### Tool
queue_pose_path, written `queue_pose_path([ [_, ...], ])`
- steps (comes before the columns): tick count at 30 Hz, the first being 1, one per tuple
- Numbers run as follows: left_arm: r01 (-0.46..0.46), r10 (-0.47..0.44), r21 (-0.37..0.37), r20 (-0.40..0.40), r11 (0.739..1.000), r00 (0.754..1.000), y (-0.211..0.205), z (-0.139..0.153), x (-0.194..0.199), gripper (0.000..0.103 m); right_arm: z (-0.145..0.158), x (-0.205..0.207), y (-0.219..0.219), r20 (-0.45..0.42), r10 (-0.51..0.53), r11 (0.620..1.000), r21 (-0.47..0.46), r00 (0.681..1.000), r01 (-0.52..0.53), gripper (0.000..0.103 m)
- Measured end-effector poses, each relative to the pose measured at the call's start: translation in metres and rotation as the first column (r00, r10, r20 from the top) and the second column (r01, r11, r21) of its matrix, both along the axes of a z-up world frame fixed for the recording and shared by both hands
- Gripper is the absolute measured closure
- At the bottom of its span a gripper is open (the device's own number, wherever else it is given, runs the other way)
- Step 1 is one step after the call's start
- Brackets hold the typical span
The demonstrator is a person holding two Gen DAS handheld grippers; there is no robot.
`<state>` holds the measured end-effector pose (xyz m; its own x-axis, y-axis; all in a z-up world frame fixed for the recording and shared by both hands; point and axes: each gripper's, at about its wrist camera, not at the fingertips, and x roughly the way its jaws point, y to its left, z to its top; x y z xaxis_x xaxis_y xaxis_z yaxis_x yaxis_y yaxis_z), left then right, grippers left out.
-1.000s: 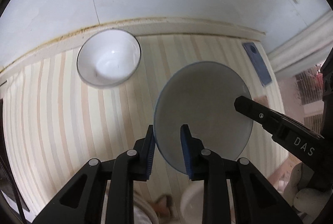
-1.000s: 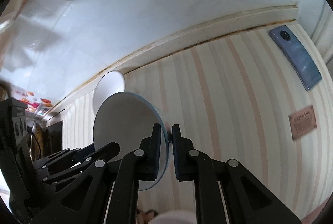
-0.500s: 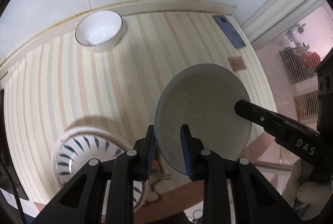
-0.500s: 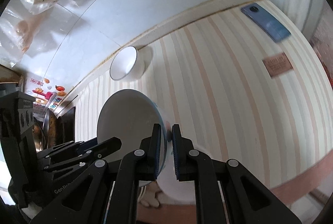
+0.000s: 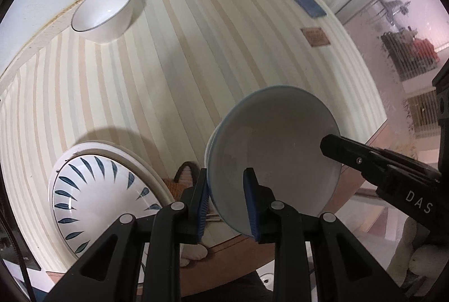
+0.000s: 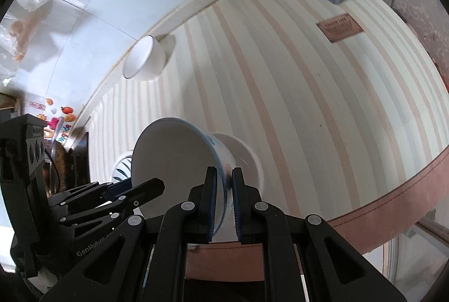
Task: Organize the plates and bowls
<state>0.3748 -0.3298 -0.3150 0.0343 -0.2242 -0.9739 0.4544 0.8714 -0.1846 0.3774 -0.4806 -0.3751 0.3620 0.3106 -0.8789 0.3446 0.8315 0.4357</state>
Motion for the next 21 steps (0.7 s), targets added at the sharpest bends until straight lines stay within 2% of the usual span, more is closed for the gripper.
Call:
queue_pose_path([
  [9,0.023,-0.022,0.049,-0.018,0.999,1.0,-0.009,-0.021,0.002,0.081,-0.018,0.001,-0.003,-0.032,-0.012,1.0,0.001,0.999,0.012,0.091],
  [21,0.04,-0.04,0.077,-0.007,0.996,0.999,-0.015,-0.031,0.002,0.081,-0.031,0.01,-0.004,-0.066,-0.012,1.0,0.006,0.998,0.013,0.091],
])
